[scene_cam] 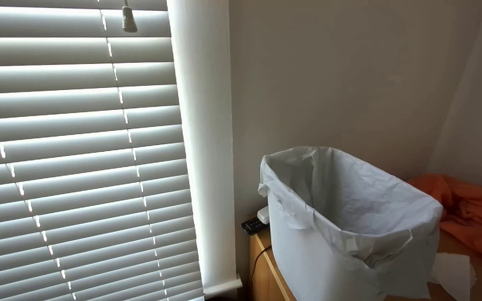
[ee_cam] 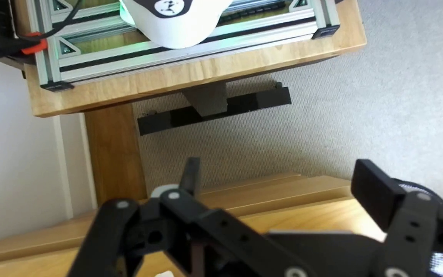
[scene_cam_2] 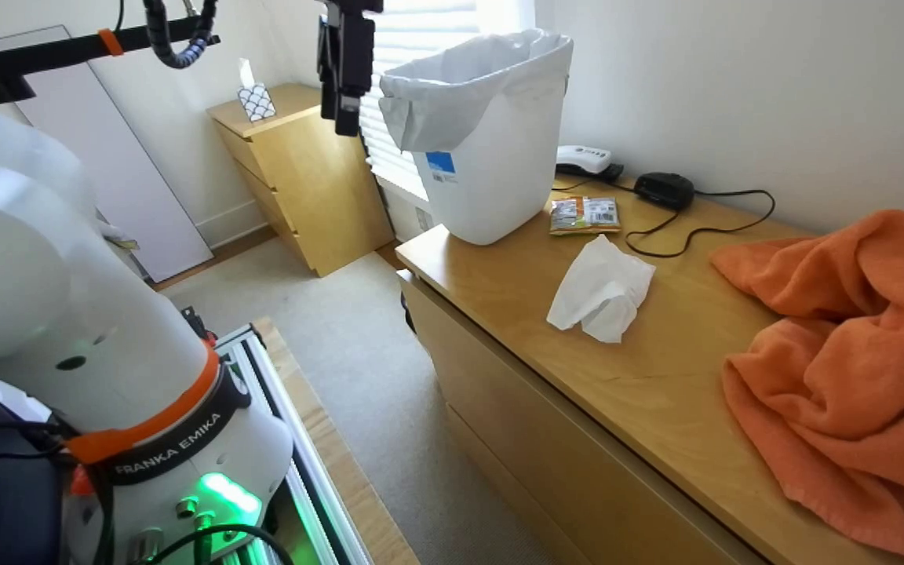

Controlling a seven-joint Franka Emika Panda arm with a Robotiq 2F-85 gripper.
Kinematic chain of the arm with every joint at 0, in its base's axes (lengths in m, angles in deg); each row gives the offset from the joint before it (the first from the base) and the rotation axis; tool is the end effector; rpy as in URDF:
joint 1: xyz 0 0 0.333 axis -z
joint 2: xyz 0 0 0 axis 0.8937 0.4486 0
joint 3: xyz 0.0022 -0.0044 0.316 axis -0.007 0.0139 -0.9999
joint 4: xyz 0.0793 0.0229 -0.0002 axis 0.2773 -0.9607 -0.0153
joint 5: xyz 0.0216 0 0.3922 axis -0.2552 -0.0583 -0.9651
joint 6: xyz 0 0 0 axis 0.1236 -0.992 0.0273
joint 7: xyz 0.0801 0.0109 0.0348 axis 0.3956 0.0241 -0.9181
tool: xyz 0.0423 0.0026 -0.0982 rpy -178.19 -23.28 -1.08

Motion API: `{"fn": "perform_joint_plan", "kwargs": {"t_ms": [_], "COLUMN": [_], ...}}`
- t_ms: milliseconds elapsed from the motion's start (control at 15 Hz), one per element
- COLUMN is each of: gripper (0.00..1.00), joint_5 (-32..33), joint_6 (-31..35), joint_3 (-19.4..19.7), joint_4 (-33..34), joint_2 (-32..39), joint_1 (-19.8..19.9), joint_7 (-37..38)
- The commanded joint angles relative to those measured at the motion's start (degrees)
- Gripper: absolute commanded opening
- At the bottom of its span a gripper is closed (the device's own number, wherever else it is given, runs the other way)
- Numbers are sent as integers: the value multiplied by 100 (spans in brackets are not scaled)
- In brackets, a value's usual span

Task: Unfold the white napkin then put the orange object on the counter

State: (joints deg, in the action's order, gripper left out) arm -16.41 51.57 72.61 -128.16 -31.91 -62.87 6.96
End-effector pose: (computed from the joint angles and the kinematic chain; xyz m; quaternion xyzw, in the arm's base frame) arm 0.3331 0.0516 0.4446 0.9756 -0.1007 -0.1953 0.0042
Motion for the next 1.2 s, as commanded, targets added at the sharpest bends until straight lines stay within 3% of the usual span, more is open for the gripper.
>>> {"fn": "perform_joint_plan", "kwargs": {"t_ms": [0, 267, 333, 400, 733, 1133], "gripper": [100, 100, 100, 100, 100, 100], "joint_5": [374, 667, 440, 559, 546, 519], "joint_6": [634, 2321, 2472, 2117, 2364, 4436], "joint_3": [214, 367, 451, 374, 457, 765], "joint_4": [-335, -851, -850, -673, -757, -1210], "joint_2": [142, 266, 404, 361, 470, 859], "joint_1": [282, 359, 368, 320, 343, 453], "joint_7": [63, -125, -19, -31, -36, -394]}}
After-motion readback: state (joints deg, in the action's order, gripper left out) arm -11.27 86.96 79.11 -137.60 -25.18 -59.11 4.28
